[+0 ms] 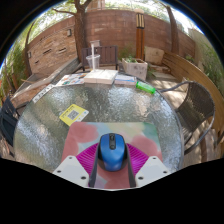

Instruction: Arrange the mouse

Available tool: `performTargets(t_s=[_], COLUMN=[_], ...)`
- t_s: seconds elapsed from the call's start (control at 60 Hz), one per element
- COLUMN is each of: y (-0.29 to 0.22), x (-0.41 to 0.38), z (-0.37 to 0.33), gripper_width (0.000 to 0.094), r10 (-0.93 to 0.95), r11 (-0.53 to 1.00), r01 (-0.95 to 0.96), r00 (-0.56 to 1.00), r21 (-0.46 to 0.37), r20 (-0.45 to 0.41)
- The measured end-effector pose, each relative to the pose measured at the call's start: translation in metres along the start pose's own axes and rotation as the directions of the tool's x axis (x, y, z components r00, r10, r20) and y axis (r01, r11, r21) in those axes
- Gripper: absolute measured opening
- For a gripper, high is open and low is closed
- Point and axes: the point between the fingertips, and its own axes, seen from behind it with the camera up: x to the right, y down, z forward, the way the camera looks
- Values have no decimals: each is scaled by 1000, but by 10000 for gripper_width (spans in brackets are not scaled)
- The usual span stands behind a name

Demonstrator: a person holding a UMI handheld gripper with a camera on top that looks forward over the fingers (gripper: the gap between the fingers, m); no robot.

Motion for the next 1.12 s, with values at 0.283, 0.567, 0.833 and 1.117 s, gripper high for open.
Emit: performTargets(t_s=[0.283,0.567,0.833,1.117], y=[-19,-36,-4,10], x=[-3,-16,-45,-55], z=[-41,-169,-272,-304], gripper_width=[854,850,853,852], r10=[-47,-31,-60,-56], r11=[999,987,975,973], r01=[47,45,87,82], r00=[999,995,989,990], r21=[28,153,204,215], r20=[-11,-91,-135,-126])
